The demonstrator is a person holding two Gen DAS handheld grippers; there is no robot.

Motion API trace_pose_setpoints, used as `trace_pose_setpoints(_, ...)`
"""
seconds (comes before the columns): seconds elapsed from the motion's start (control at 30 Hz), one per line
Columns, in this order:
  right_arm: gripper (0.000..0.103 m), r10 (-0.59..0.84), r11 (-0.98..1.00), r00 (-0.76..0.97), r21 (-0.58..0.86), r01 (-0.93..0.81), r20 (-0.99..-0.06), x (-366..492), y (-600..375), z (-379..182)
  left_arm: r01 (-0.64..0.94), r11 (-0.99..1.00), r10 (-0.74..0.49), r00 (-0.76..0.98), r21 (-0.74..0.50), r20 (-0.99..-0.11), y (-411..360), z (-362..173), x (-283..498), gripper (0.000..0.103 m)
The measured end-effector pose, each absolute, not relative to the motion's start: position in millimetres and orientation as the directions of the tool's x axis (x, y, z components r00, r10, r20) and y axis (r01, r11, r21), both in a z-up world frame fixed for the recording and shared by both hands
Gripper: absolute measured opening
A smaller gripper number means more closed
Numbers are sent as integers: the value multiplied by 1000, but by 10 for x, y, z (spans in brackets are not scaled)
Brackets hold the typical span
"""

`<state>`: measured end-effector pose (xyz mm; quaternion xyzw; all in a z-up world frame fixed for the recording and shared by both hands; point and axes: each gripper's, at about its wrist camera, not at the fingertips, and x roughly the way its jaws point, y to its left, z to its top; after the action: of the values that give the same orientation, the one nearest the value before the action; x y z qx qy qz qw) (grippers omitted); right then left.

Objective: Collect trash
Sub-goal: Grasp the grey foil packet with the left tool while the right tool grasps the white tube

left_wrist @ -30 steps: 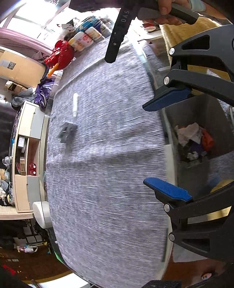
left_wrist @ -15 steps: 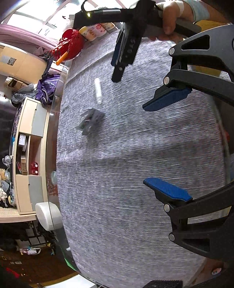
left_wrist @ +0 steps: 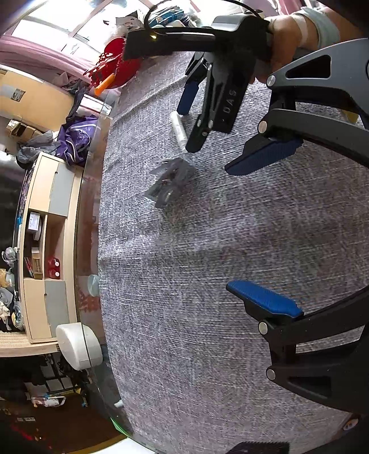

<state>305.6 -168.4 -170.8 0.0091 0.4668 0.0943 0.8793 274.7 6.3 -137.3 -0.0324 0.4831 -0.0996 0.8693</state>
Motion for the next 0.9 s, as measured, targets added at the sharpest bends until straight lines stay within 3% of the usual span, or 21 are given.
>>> trace_pose_setpoints(0.13, 84, 139, 984, 565, 52, -167, -813, 3117, -1657, -1724, 146, 976, -212, 507, -159, -835, 24, -1393, 2873, 72)
trace_pose_setpoints(0.23, 76, 138, 985, 581, 51, -163, -802, 3164, -1717, -1709, 159, 973, -223, 500, -164, -837, -45, -1426, 2973, 72)
trace_pose_setpoints(0.3, 59, 136, 986, 584, 54, -156, -800, 3211, -1784, -1693, 168, 972, -229, 496, -167, -838, -97, -1445, 3039, 72)
trace_pose_setpoints(0.4, 44, 147, 986, 582, 71, -151, -800, 3267, -1922, -1676, 186, 967, -244, 488, -173, -838, -210, -1481, 3156, 72)
trace_pose_setpoints(0.8, 38, 174, 984, 590, 127, -122, -788, 3345, -2271, -1679, 241, 949, -295, 455, -202, -840, -617, -1661, 3474, 71)
trace_pose_setpoints(0.9, 32, 181, 983, 591, 138, -118, -786, 3357, -2315, -1678, 247, 948, -296, 444, -202, -846, -677, -1719, 3509, 60)
